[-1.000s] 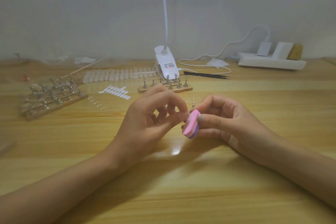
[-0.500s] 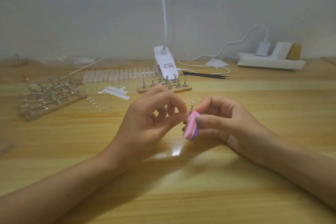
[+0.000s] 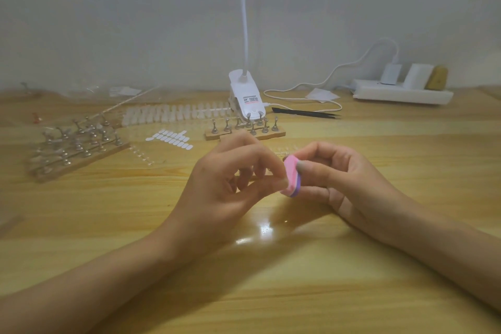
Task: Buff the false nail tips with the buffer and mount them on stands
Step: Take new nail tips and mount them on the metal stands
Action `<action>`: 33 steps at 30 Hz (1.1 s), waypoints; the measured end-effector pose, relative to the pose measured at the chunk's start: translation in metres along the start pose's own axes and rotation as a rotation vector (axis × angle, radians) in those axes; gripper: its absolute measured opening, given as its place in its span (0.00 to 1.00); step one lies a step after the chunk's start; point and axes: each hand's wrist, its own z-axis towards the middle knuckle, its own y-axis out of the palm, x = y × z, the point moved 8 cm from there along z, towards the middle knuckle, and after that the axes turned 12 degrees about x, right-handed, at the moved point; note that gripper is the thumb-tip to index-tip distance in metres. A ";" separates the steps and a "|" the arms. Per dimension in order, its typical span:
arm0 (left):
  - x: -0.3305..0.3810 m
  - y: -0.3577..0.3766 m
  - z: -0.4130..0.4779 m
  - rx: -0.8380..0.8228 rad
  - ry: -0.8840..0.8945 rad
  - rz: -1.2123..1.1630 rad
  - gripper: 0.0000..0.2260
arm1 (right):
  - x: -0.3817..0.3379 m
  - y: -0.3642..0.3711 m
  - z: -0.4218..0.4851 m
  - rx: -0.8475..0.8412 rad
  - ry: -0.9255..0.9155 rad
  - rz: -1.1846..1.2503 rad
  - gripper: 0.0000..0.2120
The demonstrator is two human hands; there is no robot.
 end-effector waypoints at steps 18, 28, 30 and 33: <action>-0.014 -0.001 0.001 -0.011 -0.141 -0.086 0.05 | 0.002 0.005 0.000 -0.057 0.011 0.002 0.05; -0.017 -0.003 0.002 0.022 -0.149 -0.063 0.03 | 0.003 0.009 -0.003 -0.089 0.012 -0.049 0.05; -0.016 -0.003 0.003 0.021 -0.146 -0.063 0.03 | 0.003 0.008 -0.002 -0.070 0.011 -0.033 0.06; -0.011 0.000 0.001 0.000 -0.116 -0.069 0.05 | 0.001 0.000 0.001 0.014 0.017 0.040 0.04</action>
